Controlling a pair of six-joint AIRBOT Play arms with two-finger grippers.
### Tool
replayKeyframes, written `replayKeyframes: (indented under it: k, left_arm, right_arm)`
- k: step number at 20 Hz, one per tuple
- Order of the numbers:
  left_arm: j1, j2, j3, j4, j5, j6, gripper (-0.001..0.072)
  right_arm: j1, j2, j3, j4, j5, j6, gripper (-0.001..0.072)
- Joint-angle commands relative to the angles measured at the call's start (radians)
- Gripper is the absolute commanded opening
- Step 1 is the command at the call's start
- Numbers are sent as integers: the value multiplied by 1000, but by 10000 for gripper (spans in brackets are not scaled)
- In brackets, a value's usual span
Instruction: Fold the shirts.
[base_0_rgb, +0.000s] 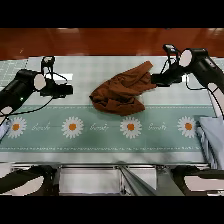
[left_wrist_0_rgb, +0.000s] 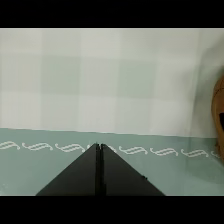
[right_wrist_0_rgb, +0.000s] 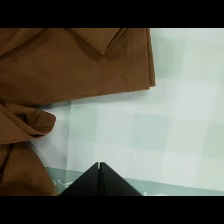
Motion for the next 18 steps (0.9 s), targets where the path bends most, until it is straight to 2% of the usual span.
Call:
replayKeyframes:
  k: [1, 5, 6, 10, 11, 12, 13, 14, 15, 16, 17, 18]
  left_arm:
    - [1, 1, 0, 0, 0, 1, 19]
    - [2, 0, 0, 0, 35, 1, 20]
    - [2, 0, 0, 0, 55, 1, 20]
    - [10, 3, 3, 1, -2, 23, 20]
    - [20, 5, 17, 1, -57, 78, 20]
    - [31, 8, 34, 1, -111, 123, 22]
    - [44, 19, 48, 2, -159, 163, 27]
    - [56, 42, 51, 2, -192, 171, 69]
    - [66, 74, 50, 2, -221, 172, 197]
    - [73, 114, 47, 2, -255, 190, 416]
    - [72, 164, 37, 2, -274, 206, 506]
    - [71, 217, 16, 1, -280, 212, 506]
  right_arm:
    - [1, 0, 1, 0, 0, 0, 31]
    - [1, 0, 1, 4, -15, 2, 31]
    - [1, 0, 1, 3, -55, 2, 31]
    - [1, 41, 2, 15, -113, -1, 33]
    - [1, 64, 1, 3, -117, -2, 101]
    - [1, 90, 1, -8, -119, -17, 252]
    - [1, 122, 1, -16, -118, -32, 273]
    - [2, 158, 1, -13, -116, -61, 339]
    - [10, 191, 1, 13, -117, -97, 376]
    - [25, 221, 1, 34, -123, -138, 376]
    - [43, 241, 1, 42, -135, -169, 377]
    - [65, 248, 1, 45, -158, -178, 405]
